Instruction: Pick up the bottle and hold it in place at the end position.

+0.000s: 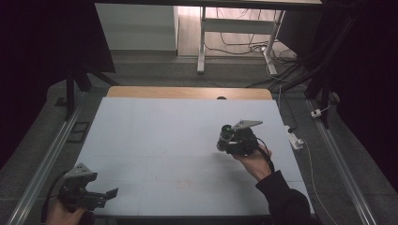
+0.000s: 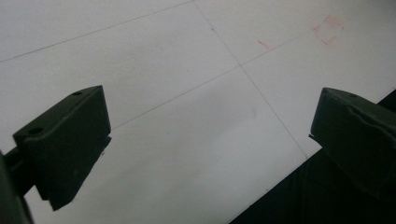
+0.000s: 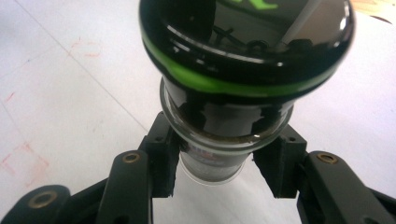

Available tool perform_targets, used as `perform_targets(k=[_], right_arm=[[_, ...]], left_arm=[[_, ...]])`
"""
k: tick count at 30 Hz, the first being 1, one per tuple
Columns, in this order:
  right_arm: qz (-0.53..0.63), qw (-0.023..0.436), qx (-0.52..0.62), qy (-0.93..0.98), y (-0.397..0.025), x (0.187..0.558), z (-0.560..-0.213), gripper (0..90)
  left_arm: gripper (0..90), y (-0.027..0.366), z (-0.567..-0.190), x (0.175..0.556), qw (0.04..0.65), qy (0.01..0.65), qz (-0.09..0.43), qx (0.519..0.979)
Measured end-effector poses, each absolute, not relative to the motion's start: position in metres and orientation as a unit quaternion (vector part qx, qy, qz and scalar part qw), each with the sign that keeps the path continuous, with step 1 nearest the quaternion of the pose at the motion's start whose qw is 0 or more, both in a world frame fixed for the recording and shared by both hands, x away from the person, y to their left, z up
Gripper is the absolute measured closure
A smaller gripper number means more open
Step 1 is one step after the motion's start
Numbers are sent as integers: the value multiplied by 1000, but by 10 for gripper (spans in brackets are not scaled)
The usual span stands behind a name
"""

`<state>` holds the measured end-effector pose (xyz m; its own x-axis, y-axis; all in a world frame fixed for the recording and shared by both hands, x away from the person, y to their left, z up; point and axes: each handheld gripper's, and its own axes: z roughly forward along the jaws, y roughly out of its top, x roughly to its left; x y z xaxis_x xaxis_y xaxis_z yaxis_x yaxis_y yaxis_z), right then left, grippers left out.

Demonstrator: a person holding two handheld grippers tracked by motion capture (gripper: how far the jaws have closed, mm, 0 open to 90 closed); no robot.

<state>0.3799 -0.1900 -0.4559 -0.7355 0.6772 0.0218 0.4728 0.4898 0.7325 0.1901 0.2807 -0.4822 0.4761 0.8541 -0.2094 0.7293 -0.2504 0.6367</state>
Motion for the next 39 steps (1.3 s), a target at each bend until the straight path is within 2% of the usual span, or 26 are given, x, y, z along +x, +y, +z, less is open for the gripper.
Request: perform_targets(k=[39], right_arm=[[365, 131, 294, 873, -85, 414, -477, 524]], left_arm=[[0, 282, -482, 190, 353, 503, 85, 784]])
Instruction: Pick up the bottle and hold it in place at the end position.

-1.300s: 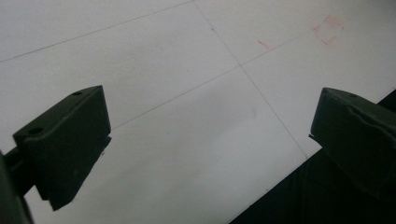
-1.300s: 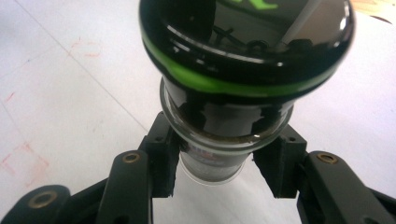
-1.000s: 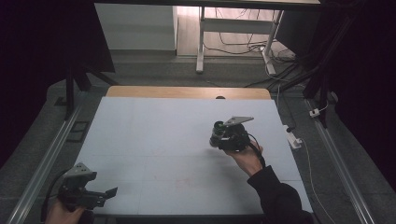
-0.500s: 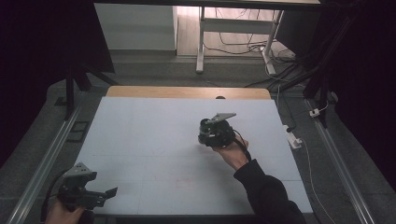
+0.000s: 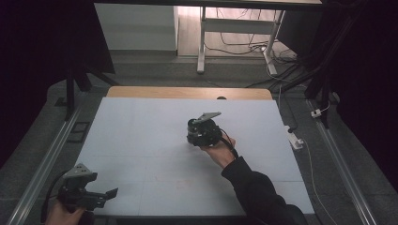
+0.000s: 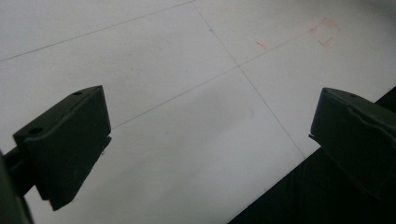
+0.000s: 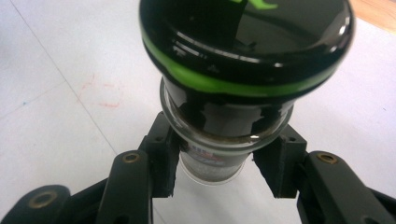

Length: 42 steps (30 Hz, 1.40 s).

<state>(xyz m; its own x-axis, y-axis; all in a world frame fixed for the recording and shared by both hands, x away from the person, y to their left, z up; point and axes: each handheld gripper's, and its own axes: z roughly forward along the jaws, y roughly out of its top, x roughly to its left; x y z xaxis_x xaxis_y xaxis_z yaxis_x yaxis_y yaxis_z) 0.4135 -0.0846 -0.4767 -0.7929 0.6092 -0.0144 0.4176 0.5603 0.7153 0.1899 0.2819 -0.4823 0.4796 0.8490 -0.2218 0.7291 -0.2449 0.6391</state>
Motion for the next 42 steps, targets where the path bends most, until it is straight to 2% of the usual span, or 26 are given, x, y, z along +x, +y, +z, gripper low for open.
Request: perform_targets(k=[14, 42], right_arm=[[354, 136, 292, 878, -66, 423, -491, 524], [352, 143, 289, 879, -70, 421, -507, 523]], left_arm=[[0, 282, -482, 190, 354, 502, 84, 784], [0, 281, -482, 190, 353, 502, 79, 786]])
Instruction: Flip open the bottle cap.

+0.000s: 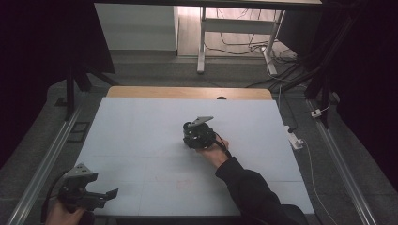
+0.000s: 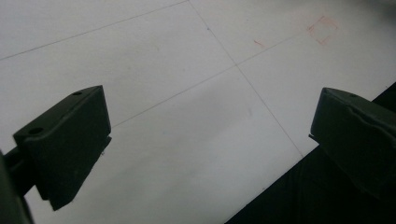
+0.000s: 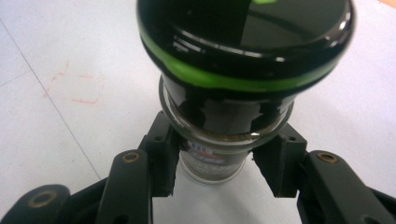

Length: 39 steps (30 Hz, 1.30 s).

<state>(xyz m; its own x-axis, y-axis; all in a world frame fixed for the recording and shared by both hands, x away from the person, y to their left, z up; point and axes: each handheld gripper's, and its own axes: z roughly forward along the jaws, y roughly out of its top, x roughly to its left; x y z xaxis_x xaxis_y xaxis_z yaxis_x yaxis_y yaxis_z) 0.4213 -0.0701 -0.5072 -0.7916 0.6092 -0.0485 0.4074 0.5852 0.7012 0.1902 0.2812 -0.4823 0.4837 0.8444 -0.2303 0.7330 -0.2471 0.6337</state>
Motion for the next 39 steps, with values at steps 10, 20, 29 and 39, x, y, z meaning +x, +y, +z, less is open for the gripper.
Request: perform_targets(k=[10, 20, 29, 39], right_arm=[[354, 139, 288, 879, -71, 422, -508, 524], [355, 140, 286, 879, -71, 422, -508, 524], [354, 139, 284, 880, -71, 422, -508, 524], [352, 136, 283, 882, -71, 423, -508, 524]], left_arm=[[0, 282, -480, 192, 362, 500, 78, 783], [0, 279, -481, 198, 378, 467, 66, 796], [0, 268, -479, 210, 410, 428, 66, 803], [2, 257, -479, 229, 427, 427, 75, 794]])
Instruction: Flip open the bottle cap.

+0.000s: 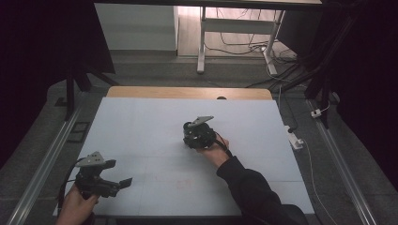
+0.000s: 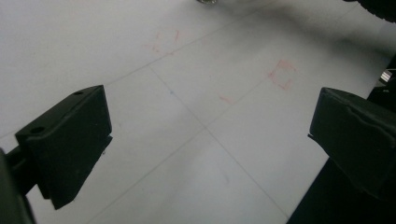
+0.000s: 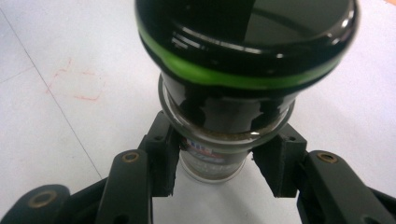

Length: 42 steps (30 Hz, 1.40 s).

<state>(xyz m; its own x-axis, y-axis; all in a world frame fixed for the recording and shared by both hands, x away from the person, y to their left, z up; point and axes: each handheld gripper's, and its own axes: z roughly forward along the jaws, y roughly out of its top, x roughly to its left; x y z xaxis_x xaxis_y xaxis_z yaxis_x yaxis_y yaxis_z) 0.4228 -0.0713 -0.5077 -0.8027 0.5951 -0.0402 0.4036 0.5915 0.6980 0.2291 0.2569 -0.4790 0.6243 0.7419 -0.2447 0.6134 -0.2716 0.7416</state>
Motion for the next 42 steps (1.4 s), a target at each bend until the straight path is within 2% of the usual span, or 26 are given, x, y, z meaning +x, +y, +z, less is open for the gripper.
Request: perform_targets(k=[42], right_arm=[[349, 134, 281, 884, -71, 424, -508, 523]], left_arm=[[0, 170, -469, 340, 425, 353, 103, 827]])
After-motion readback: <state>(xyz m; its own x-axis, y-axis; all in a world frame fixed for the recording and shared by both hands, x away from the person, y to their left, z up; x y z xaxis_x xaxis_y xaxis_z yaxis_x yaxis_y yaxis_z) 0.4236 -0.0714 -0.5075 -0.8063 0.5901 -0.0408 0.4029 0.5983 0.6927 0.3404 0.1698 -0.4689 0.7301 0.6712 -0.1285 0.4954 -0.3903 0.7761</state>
